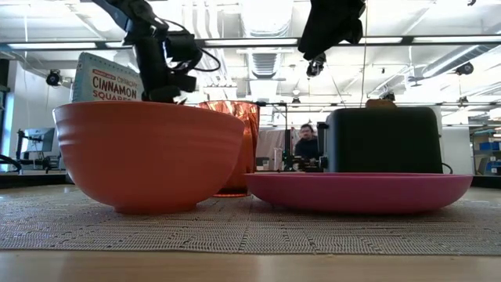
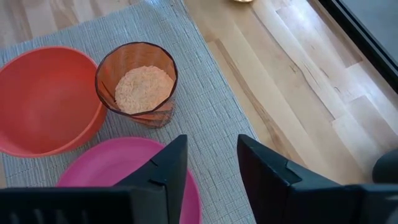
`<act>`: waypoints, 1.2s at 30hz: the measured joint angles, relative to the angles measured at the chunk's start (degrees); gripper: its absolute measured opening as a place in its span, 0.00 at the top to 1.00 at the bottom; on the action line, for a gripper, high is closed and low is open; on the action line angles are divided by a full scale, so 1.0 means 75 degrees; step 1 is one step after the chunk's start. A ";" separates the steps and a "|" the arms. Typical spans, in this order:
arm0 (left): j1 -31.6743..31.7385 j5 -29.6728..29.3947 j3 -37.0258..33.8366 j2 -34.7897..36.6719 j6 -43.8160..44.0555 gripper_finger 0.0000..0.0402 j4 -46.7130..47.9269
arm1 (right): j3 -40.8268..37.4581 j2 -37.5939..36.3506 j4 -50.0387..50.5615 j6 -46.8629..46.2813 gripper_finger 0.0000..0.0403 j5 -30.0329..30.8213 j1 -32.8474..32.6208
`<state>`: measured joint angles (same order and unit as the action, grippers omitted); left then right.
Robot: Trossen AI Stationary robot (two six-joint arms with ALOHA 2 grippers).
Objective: Arrange a breakfast setting
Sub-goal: Move the golden utensil container to the top middle of the table
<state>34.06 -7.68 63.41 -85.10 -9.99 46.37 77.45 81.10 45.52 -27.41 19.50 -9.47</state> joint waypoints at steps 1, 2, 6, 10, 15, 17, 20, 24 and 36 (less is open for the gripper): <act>0.0000 0.0000 0.0032 0.0000 -0.0002 1.00 0.0014 | 0.0000 0.0000 0.0000 0.0001 0.68 0.0000 0.0000; 0.0000 -0.0006 0.0073 0.0000 -0.0004 1.00 0.0017 | 0.0000 0.0000 0.0000 -0.0001 0.69 0.0000 0.0000; -0.0059 0.0155 0.0246 -0.0003 -0.0186 1.00 -0.0047 | 0.0000 0.0000 0.0003 -0.0001 0.69 -0.0001 0.0000; -0.0216 0.0497 0.0317 -0.0087 -0.0201 1.00 -0.0327 | 0.0000 0.0000 0.0000 0.0000 0.68 0.0000 0.0000; -0.0521 0.0555 0.0338 -0.0523 -0.0187 1.00 -0.0349 | 0.0000 0.0000 0.0000 -0.0001 0.67 0.0001 0.0000; -0.0664 0.0556 0.0327 -0.0721 -0.0114 1.00 -0.0317 | 0.0000 0.0000 0.0000 -0.0001 0.67 -0.0001 0.0000; -0.0875 0.0565 0.0350 -0.0887 -0.0019 1.00 -0.0319 | 0.0000 0.0000 -0.0001 -0.0001 0.68 -0.0001 0.0000; -0.1016 0.0514 0.0313 -0.1015 -0.0010 1.00 -0.0189 | 0.0000 0.0000 0.0001 0.0001 0.69 0.0000 0.0000; -0.1029 0.0157 0.1088 -0.0866 0.0176 0.98 0.0339 | 0.0000 0.0000 0.0000 -0.0001 0.67 0.0002 0.0000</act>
<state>26.35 -6.50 71.57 -91.59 -8.67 48.91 77.45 81.10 45.52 -27.42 19.51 -9.47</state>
